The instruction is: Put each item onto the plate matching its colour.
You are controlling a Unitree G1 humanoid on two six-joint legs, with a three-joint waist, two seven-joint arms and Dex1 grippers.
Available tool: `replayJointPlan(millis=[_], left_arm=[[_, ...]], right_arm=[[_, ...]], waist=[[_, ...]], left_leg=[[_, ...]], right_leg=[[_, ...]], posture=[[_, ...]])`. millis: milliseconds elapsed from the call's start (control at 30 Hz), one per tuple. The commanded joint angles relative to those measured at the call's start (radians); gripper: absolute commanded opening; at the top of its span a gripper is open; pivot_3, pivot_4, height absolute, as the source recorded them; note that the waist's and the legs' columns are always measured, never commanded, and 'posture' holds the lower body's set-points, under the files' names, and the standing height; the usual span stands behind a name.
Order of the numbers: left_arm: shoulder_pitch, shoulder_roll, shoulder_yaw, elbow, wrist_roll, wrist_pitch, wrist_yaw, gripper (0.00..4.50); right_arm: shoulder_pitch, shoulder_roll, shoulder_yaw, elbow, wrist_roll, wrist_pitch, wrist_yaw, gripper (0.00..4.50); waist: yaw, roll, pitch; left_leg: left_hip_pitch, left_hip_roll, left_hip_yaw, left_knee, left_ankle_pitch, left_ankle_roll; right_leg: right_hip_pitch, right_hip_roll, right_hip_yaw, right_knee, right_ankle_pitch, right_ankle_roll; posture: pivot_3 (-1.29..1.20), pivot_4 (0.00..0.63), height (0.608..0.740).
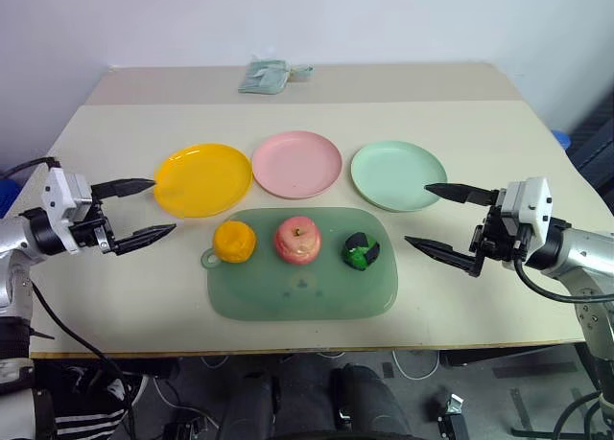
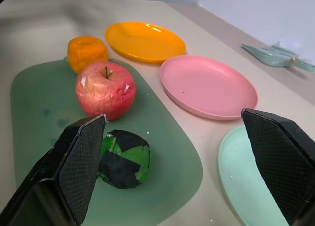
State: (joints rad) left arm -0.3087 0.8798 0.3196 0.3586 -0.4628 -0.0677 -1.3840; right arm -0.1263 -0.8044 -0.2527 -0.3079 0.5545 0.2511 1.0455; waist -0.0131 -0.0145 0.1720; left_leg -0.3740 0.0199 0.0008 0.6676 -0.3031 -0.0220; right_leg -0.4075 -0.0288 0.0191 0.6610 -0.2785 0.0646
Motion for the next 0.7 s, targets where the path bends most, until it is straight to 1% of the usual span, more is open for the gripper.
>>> replayJointPlan(millis=[33,233,400,600,700], left_arm=[[-0.007,0.005,0.004,-0.026,-0.01,-0.001,0.0,4.48],[-0.027,0.001,-0.001,-0.018,-0.005,-0.008,0.01,4.48],[-0.042,0.008,0.001,-0.022,-0.012,0.003,0.016,4.48],[-0.076,-0.023,-0.018,-0.037,-0.021,0.025,0.033,4.48],[-0.059,-0.041,-0.017,-0.063,-0.02,0.03,0.052,4.48]], right_arm=[[-0.022,-0.01,-0.015,-0.018,0.016,0.0,0.002,4.5],[-0.047,0.007,-0.002,-0.013,0.01,-0.003,-0.011,4.5],[-0.109,0.021,0.018,0.015,0.008,-0.008,-0.015,4.5],[-0.134,0.026,0.009,0.025,0.029,0.007,-0.016,4.5],[-0.145,0.03,0.016,0.035,0.037,0.014,-0.014,4.5]], waist=[[0.001,0.0,0.0],[0.001,0.0,0.0],[-0.002,0.0,0.0],[0.003,0.0,0.0],[0.001,0.0,0.0]], left_leg=[[0.0,0.0,0.0,0.0,0.0,0.0],[0.0,0.0,0.0,0.0,0.0,0.0],[0.0,0.0,0.0,0.0,0.0,0.0],[0.0,-0.001,0.0,0.0,0.0,0.0],[0.0,-0.001,0.0,0.0,0.0,0.0]], right_leg=[[0.0,0.0,0.0,0.0,0.0,0.0],[0.0,0.0,0.0,0.0,0.0,0.0],[0.0,0.0,0.0,0.0,0.0,0.0],[0.0,0.0,0.0,0.0,0.0,0.0],[0.0,-0.001,0.0,0.0,0.0,0.0]], posture=[[0.0,0.15,0.74],[0.0,0.15,0.74],[0.0,0.15,0.74],[0.0,0.15,0.74],[0.0,0.15,0.74]])
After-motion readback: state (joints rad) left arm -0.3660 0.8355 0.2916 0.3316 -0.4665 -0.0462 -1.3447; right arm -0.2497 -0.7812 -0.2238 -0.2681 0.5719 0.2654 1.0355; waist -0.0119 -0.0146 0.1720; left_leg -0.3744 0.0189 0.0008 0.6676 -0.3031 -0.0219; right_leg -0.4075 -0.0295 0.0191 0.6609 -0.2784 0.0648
